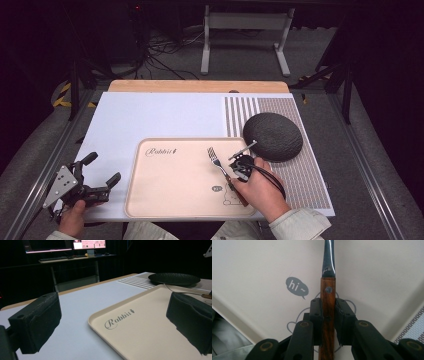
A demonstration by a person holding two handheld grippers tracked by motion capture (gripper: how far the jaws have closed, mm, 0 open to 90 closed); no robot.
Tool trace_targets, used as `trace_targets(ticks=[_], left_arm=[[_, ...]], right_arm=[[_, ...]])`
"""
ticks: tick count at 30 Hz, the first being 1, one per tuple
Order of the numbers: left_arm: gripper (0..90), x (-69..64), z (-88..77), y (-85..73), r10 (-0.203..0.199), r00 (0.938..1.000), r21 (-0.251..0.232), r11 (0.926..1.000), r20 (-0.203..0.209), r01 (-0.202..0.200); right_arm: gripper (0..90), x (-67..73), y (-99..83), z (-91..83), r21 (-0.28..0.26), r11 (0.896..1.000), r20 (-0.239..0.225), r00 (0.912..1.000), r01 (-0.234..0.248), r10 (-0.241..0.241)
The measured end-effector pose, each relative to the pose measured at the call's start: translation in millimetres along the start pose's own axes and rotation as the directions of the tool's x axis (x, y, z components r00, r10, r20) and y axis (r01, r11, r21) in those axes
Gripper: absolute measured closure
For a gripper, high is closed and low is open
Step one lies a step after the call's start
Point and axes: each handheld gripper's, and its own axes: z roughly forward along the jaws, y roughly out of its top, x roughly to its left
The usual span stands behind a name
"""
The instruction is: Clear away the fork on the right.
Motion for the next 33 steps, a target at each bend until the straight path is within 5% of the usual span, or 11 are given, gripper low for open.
trace_targets(ticks=[23,33], left_arm=[[0.4,-0.1,-0.5,0.0,-0.002,1.0,-0.002,1.0,-0.005,0.002],[0.4,-0.1,-0.5,0.0,-0.001,1.0,-0.002,1.0,-0.005,0.001]], right_arm=[[77.6,-4.6,4.3,10.2,0.039,0.999,0.02,0.9997,-0.013,0.012],[71.3,-5.7,4.6,10.3,0.006,1.0,0.024,0.9997,0.001,-0.001]])
